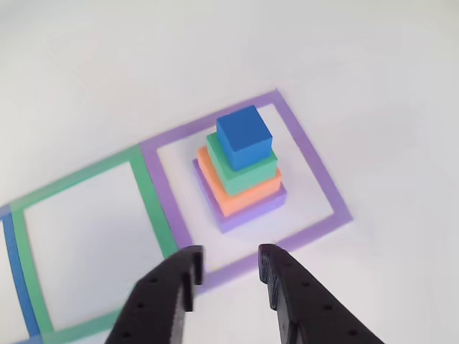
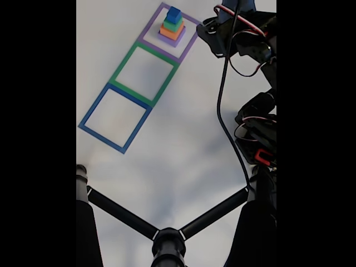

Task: Tower of hanoi

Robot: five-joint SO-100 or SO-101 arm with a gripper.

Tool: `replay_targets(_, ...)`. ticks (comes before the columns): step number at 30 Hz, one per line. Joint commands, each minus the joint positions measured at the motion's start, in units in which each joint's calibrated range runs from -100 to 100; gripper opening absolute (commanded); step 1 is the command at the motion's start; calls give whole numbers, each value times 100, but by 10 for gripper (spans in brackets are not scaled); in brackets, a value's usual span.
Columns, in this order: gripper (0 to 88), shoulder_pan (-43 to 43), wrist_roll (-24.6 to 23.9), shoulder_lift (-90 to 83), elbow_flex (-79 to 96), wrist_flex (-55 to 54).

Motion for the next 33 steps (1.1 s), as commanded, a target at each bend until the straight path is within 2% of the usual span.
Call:
replay_targets(1,201,115,78,-108,623,-1322)
replay_targets(5,291,131,78,-132,678,-1338)
replay_targets(14,368,779,78,-4,751,-1896)
replay_targets(19,385,1000,78,252,1096,-2714)
replay_targets(23,382,1084,78,709,1459,-3774)
replay_targets(27,380,1053,78,1278,1805,-4883)
replay_targets(33,376,893,78,1879,2123,-5951)
